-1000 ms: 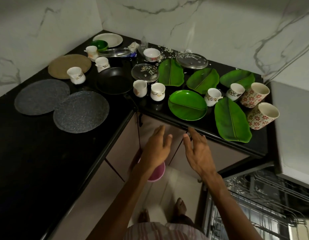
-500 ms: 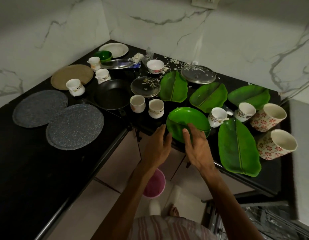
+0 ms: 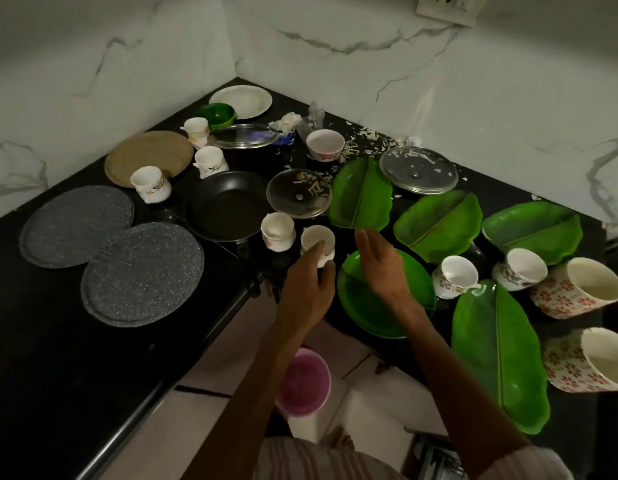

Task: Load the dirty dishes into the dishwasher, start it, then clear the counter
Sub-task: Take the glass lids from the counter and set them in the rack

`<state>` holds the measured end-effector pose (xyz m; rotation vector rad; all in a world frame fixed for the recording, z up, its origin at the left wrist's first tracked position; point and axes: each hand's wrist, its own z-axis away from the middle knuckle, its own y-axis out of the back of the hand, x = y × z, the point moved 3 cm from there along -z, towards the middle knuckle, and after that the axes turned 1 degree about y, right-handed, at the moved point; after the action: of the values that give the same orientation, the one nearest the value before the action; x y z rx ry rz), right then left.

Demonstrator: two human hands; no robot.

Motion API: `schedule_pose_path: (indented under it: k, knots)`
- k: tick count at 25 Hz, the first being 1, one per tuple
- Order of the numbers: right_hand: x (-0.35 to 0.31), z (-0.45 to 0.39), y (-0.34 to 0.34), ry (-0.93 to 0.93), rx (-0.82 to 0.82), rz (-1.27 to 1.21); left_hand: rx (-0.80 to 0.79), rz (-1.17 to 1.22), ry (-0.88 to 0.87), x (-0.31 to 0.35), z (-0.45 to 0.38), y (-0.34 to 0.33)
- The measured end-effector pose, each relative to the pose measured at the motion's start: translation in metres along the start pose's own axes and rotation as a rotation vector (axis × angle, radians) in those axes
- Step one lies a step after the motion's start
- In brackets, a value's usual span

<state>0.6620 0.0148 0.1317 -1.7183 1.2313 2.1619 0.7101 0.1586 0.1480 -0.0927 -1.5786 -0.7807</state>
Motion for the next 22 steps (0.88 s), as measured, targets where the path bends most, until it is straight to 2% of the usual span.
schedule_pose_path:
  k: [3, 7, 10, 14, 22]
  knots:
    - [-0.005, -0.039, -0.025, -0.059, 0.029, -0.031, -0.024, -0.039, -0.043, -0.001, -0.027, 0.013]
    - [-0.008, -0.089, -0.058, -0.234, 0.063, -0.079, -0.049, -0.056, -0.072, -0.009, -0.071, 0.038]
    - [0.001, -0.121, -0.085, -0.414, 0.029, -0.299, -0.059, -0.075, -0.087, -0.018, -0.092, 0.054]
    - [0.004, -0.142, -0.100, -0.565, -0.002, -0.532, -0.077, -0.076, -0.120, -0.026, -0.110, 0.065]
    - [-0.001, -0.164, -0.096, -0.592, -0.136, -0.626, 0.007, -0.014, -0.152, -0.021, -0.142, 0.057]
